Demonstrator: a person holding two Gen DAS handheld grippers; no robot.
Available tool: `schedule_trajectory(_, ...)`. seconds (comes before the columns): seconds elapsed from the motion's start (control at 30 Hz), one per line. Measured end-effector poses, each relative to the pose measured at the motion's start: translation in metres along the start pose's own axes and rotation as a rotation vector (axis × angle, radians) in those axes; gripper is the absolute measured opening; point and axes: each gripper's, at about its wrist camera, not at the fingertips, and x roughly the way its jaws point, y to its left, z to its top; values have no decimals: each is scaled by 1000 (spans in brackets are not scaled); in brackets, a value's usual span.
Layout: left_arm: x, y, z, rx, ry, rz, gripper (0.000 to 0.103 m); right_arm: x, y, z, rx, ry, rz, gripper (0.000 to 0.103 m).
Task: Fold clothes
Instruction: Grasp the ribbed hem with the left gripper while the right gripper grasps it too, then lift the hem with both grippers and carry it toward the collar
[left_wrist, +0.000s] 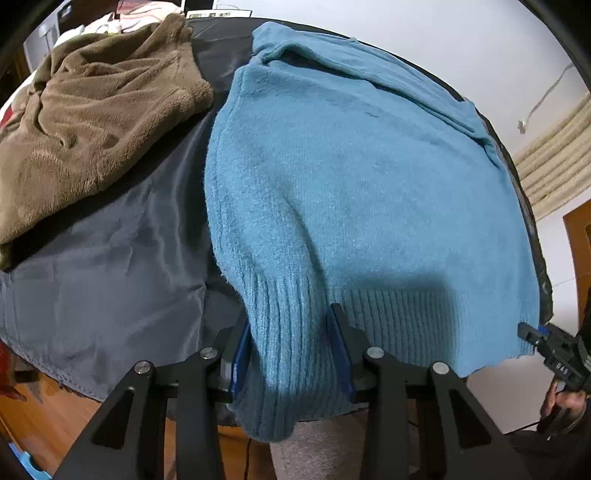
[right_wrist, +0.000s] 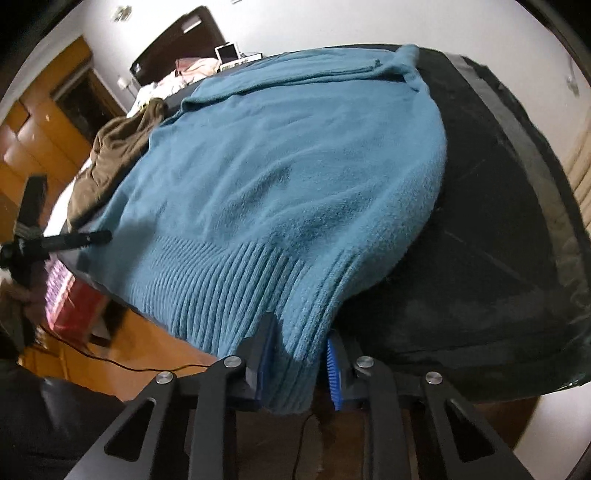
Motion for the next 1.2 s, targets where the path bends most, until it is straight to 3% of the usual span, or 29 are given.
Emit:
schedule_trajectory(0.1, 4, -6, 3, 20, 1, 7, 43, 0, 3, -3, -15, 3, -8, 25)
schedule_trajectory(0.2, 7, -4, 8, 3, 8, -27, 27, -1, 2, -3, 0, 3, 11, 24)
schedule_trajectory(0.3, 3, -3, 15, -14, 3, -64, 19, -11, -4, 0, 31, -22, 71, 24)
schedule_trajectory(0.57, -36, -10, 46, 3, -105, -112, 19, -52, -2, 38, -24, -183, 98, 24)
schedule_trajectory(0.7, -37, -12, 52, 27, -98, -118, 19, -46, -4, 50, -40, -145, 72, 24)
schedule_trajectory(0.97, -18, -3, 44, 4, -20, -99, 19, -24, -34, 23, 103, -49, 0, 25)
schedule_trajectory(1.07, -12, -1, 41, 1, 2, -85, 19, -19, -45, 12, 159, -22, -34, 49)
schedule_trajectory(1.13, -10, 0, 41, -2, 9, -79, 19, -21, -46, 8, 176, -32, -67, 84)
schedule_trajectory(1.2, -8, 0, 40, -4, 15, -75, 19, -22, -45, 4, 173, -30, -92, 84)
